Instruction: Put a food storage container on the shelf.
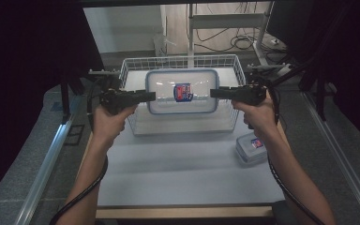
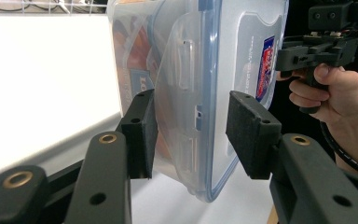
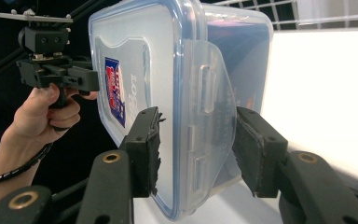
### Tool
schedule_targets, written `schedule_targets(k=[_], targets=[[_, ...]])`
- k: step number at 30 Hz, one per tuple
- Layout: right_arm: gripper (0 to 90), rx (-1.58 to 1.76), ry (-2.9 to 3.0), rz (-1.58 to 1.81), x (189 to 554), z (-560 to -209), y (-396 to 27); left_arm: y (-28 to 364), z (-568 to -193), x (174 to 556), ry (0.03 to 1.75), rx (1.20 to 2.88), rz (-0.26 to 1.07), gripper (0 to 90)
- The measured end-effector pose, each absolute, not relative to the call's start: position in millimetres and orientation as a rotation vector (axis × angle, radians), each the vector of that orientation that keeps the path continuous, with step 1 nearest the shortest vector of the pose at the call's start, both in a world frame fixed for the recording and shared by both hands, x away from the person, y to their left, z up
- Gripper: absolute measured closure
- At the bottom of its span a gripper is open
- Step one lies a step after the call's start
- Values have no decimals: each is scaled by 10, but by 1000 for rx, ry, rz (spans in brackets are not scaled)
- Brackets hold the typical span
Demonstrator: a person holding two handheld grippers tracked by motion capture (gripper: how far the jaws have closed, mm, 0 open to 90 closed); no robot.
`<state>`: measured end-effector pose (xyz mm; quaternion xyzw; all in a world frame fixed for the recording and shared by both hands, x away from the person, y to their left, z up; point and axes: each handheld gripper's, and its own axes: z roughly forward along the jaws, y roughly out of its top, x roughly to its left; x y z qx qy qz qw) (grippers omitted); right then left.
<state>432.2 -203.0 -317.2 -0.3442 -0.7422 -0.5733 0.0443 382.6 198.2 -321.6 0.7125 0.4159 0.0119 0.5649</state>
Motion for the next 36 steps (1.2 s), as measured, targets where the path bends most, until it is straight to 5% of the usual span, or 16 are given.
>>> schedule_targets(k=[17, 36], targets=[[517, -1173, -2226, -1722, 4822, -3069, -1960, 1998, -3194, 4333, 1056, 1630, -11, 534], [505, -1196, -2218, -1694, 4955, -3079, -1900, 2019, -3200, 4423, 1094, 1622, -15, 518]])
